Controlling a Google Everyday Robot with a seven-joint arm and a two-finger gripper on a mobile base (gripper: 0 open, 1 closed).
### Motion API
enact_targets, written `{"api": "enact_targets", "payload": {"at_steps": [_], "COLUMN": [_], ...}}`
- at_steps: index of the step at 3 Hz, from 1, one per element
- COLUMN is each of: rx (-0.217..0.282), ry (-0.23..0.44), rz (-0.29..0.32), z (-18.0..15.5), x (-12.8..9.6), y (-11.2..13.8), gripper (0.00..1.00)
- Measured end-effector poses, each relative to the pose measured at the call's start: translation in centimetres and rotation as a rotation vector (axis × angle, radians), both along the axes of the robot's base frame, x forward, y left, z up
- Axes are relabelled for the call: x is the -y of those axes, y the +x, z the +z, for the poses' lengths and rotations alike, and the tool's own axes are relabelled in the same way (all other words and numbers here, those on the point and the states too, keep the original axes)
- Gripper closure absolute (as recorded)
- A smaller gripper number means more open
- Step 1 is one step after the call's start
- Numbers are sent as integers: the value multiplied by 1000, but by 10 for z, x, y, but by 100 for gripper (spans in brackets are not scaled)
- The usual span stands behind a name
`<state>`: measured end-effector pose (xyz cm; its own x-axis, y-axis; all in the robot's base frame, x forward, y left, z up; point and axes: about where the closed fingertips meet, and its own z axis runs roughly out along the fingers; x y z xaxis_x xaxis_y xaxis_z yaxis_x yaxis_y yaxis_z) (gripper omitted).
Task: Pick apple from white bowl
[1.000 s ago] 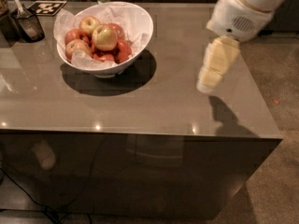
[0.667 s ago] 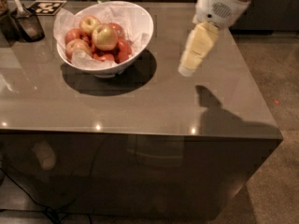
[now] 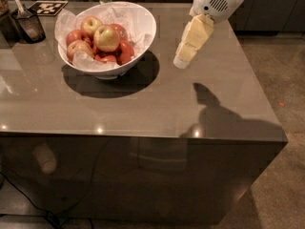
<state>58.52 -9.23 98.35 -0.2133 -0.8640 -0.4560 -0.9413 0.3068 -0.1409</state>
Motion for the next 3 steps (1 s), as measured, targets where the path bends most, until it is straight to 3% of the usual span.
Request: {"api": "enact_targets", "payload": {"at_steps": [1,3], "rx": [-23,-4], "ry": [-35,2], "rz": [38,67], "z": [1,2], "x": [-59,-78], "y": [43,54], "gripper": [0,0]}}
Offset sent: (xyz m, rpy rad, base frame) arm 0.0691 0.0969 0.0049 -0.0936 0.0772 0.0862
